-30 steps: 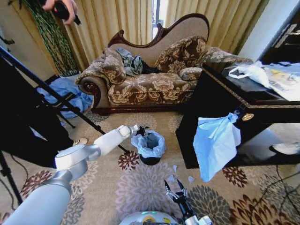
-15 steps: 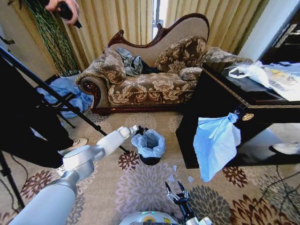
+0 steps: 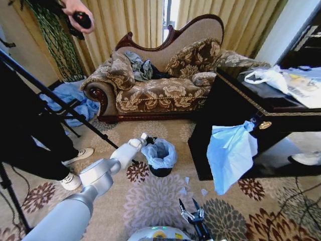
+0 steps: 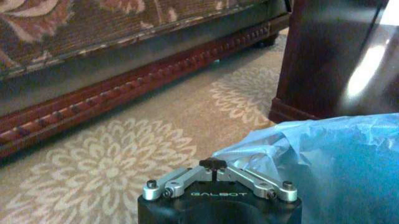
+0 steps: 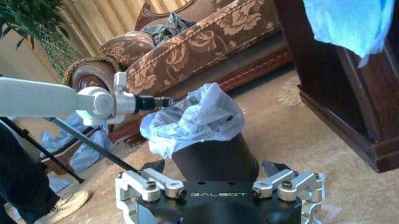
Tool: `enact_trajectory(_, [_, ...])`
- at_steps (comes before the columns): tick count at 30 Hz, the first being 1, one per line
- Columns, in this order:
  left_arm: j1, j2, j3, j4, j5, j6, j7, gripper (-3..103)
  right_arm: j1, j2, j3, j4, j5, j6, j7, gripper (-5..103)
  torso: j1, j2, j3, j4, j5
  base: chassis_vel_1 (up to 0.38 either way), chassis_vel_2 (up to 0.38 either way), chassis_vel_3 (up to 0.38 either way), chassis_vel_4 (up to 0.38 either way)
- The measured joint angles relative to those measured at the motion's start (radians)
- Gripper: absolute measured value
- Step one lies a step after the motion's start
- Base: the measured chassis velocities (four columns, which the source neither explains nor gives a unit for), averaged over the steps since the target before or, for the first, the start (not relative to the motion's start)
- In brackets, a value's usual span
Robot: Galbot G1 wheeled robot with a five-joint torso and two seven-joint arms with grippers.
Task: Place a garbage bag over the trash bin.
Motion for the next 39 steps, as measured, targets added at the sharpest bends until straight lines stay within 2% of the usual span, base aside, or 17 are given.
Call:
enact_trajectory(5, [0.017, 0.005, -0.021, -0.001, 0.0, 0.013, 0.004, 0, -0.009, -0.002, 0.008, 0.001, 0.001, 0.003, -0.003, 100, 0.0, 0.0, 0.0, 0.0003, 0.0001, 0.0, 0.0, 0.0, 0.0])
enact_trajectory(9, [0.031, 0.041, -0.02, -0.049, -0.011, 0.052, 0.019, 0, -0.01, -0.003, 0.01, 0.011, 0.0, 0.0, -0.003, 100, 0.0, 0.0, 0.0, -0.0003, -0.0007, 0.0, 0.0, 0.0, 0.0])
enact_trajectory(13, [0.037, 0.107, -0.024, -0.156, -0.097, 0.174, 0.023, 0, -0.01, -0.009, 0.007, 0.032, -0.012, -0.013, 0.001, 100, 0.0, 0.0, 0.0, -0.0003, -0.0003, 0.0, 0.0, 0.0, 0.0])
enact_trajectory(14, [0.037, 0.107, -0.024, -0.156, -0.097, 0.174, 0.023, 0, -0.01, -0.009, 0.007, 0.032, -0.012, -0.013, 0.001, 100, 0.0, 0.0, 0.0, -0.0003, -0.0003, 0.0, 0.0, 0.0, 0.0])
enact_trajectory(18, [0.043, 0.135, -0.078, -0.177, -0.172, 0.241, 0.041, 0, -0.015, -0.012, 0.008, 0.05, -0.024, -0.019, 0.009, 100, 0.0, 0.0, 0.0, -0.0003, -0.0002, 0.0, 0.0, 0.0, 0.0])
enact_trajectory(23, [0.065, 0.145, -0.101, -0.178, -0.18, 0.25, 0.052, 0, -0.027, -0.013, 0.011, 0.062, -0.032, -0.02, 0.011, 100, 0.0, 0.0, 0.0, -0.0003, -0.0007, 0.0, 0.0, 0.0, 0.0])
enact_trajectory(28, [0.108, 0.179, -0.131, -0.22, -0.168, 0.256, 0.061, 0, -0.036, -0.022, 0.015, 0.092, -0.037, -0.036, 0.023, 100, 0.0, 0.0, 0.0, -0.0003, -0.0005, 0.0, 0.0, 0.0, 0.0])
enact_trajectory(30, [0.137, 0.205, -0.17, -0.249, -0.162, 0.254, 0.06, 0, -0.031, -0.037, 0.018, 0.123, -0.035, -0.058, 0.038, 100, 0.0, 0.0, 0.0, -0.0002, -0.0007, 0.0, 0.0, 0.0, 0.0])
enact_trajectory(31, [0.143, 0.213, -0.186, -0.253, -0.162, 0.25, 0.06, 6, -0.026, -0.044, 0.019, 0.131, -0.035, -0.065, 0.042, 100, 0.0, 0.0, 0.0, -0.0001, -0.0005, 0.0, 0.0, 0.0, 0.0])
enact_trajectory(32, [0.143, 0.213, -0.186, -0.253, -0.162, 0.25, 0.06, 6, -0.026, -0.044, 0.019, 0.131, -0.035, -0.065, 0.042, 100, 0.0, 0.0, 0.0, -0.0001, -0.0005, 0.0, 0.0, 0.0, 0.0])
enact_trajectory(34, [0.155, 0.226, -0.237, -0.253, -0.175, 0.246, 0.058, 16, -0.01, -0.061, 0.019, 0.149, -0.034, -0.08, 0.057, 100, 0.0, 0.0, 0.0, 0.0003, -0.0003, 0.0, 0.0, 0.0, 0.0])
enact_trajectory(35, [0.155, 0.226, -0.237, -0.253, -0.175, 0.246, 0.058, 16, -0.01, -0.061, 0.019, 0.149, -0.034, -0.08, 0.057, 100, 0.0, 0.0, 0.0, 0.0003, -0.0003, 0.0, 0.0, 0.0, 0.0])
enact_trajectory(38, [0.196, 0.234, -0.342, -0.288, -0.209, 0.253, 0.046, 32, -0.001, -0.086, 0.016, 0.19, -0.036, -0.098, 0.082, 100, 0.0, 0.0, 0.0, -0.0004, -0.0004, 0.0, 0.0, 0.0, 0.0])
enact_trajectory(39, [0.196, 0.234, -0.342, -0.288, -0.209, 0.253, 0.046, 32, -0.001, -0.086, 0.016, 0.19, -0.036, -0.098, 0.082, 100, 0.0, 0.0, 0.0, -0.0004, -0.0004, 0.0, 0.0, 0.0, 0.0])
